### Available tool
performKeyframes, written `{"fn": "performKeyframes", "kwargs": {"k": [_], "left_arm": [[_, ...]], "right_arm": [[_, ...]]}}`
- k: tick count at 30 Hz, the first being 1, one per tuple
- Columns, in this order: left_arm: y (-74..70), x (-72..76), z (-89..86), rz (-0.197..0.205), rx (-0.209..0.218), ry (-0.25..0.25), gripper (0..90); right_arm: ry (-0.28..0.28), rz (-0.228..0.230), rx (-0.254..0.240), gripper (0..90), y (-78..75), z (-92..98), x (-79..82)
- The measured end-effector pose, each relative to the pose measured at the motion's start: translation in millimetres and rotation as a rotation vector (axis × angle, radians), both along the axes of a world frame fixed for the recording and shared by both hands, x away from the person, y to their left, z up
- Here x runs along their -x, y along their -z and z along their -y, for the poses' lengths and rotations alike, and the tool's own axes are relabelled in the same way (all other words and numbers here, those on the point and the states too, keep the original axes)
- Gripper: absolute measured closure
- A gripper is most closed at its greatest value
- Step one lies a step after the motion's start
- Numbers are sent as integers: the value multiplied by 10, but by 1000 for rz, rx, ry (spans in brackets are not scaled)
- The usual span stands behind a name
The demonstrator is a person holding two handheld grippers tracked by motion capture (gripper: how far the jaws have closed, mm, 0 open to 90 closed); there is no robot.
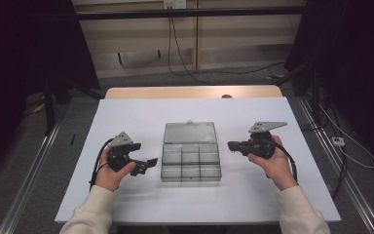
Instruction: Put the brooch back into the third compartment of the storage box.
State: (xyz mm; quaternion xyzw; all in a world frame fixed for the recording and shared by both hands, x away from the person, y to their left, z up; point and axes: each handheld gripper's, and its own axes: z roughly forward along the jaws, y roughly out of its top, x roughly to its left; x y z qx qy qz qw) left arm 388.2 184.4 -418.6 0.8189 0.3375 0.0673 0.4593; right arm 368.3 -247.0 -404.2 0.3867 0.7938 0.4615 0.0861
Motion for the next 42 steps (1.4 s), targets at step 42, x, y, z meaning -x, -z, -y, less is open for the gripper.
{"fn": "performKeyframes", "kwargs": {"k": [42], "left_arm": [[7, 130, -123, -10, -22, 18, 59]], "right_arm": [[-38, 26, -4, 900, -51, -266, -182]]}}
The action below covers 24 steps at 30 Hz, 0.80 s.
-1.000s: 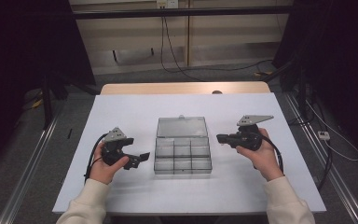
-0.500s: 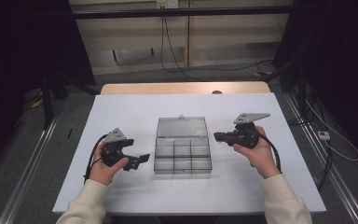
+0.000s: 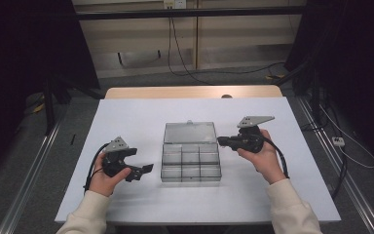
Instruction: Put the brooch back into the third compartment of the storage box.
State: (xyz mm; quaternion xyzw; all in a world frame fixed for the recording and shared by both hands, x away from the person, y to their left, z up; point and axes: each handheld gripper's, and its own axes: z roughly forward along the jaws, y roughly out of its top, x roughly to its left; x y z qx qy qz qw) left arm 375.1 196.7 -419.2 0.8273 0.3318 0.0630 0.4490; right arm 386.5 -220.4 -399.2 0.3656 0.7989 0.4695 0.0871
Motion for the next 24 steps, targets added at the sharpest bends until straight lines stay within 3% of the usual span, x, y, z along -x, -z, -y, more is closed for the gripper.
{"fn": "performKeyframes", "kwargs": {"k": [24], "left_arm": [[27, 7, -24, -6, -14, 3, 59]], "right_arm": [[-29, -8, 5, 900, 85, -245, -79]]}}
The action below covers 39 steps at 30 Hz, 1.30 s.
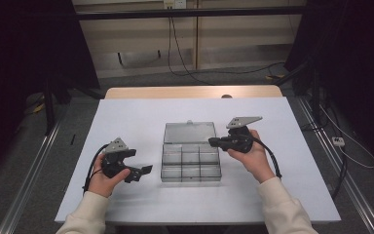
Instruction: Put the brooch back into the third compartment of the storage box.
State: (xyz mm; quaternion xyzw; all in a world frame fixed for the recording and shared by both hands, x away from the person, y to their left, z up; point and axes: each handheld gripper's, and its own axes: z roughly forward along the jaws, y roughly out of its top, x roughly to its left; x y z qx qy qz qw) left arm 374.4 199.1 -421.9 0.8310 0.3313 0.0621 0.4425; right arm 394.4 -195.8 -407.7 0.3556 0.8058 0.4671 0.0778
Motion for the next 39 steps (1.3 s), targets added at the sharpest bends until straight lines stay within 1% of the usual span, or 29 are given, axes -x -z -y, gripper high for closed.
{"fn": "performKeyframes", "kwargs": {"k": [6, 11, 19, 22, 31, 39], "left_arm": [[-1, 1, 1, -1, 4, -1, 60], [0, 0, 2, -1, 2, 1, 60], [0, 0, 1, -3, -3, 1, 59], [6, 1, 6, -4, 5, -3, 59], [8, 2, 11, -1, 5, -4, 59], [6, 3, 14, -7, -7, 1, 59]], "right_arm": [[-5, -3, 6, 900, 30, -35, -3], [-4, -10, 10, 900, 64, -53, -6], [-4, -9, 12, 900, 95, -75, -7], [-5, -12, 13, 900, 106, -79, -10], [-3, -17, 14, 900, 141, -98, -11], [-5, -19, 17, 900, 165, -110, -14]]}}
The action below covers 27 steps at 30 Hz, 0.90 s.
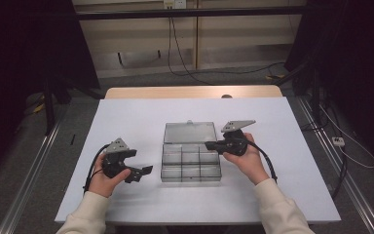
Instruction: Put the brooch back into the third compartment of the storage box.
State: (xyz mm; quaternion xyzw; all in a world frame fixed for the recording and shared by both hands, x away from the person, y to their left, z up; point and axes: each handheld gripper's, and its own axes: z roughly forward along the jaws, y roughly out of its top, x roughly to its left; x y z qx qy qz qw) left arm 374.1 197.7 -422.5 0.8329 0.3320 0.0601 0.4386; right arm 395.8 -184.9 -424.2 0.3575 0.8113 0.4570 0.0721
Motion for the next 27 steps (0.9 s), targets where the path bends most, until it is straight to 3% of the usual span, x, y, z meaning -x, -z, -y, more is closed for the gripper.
{"fn": "performKeyframes", "kwargs": {"k": [27], "left_arm": [[9, 2, 10, -2, -8, 6, 59]], "right_arm": [[12, -3, 18, 900, 79, -35, -10]]}}
